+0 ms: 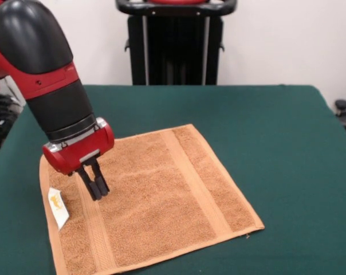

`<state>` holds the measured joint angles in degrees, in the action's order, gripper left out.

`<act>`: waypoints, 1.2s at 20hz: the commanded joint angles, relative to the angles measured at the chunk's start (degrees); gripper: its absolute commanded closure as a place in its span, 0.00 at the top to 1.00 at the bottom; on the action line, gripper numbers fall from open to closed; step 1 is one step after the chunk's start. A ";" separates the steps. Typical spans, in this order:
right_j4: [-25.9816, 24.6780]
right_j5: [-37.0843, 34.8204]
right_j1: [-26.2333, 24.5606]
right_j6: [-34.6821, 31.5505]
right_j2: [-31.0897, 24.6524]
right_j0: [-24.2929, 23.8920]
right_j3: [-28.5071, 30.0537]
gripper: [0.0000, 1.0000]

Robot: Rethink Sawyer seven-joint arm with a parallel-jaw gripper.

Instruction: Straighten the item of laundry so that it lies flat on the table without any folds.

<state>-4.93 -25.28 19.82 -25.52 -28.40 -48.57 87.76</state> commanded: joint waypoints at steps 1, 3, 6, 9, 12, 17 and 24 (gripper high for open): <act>-0.84 4.04 -4.06 -15.00 1.26 3.55 5.73 0.00; -1.24 4.82 -4.31 -14.82 1.39 3.66 5.89 0.00; -0.78 5.11 -4.37 -15.69 2.15 4.55 5.56 0.00; -0.50 5.12 -4.34 -15.44 1.86 4.37 5.80 0.00; -0.36 4.29 -4.11 -14.40 1.18 3.27 6.50 0.00; -0.83 4.20 -4.64 -12.23 -0.09 0.67 7.23 0.00; -0.71 5.75 -5.11 -12.60 -0.44 0.00 6.75 0.00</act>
<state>-4.90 -22.43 19.43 -25.52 -28.12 -49.92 90.86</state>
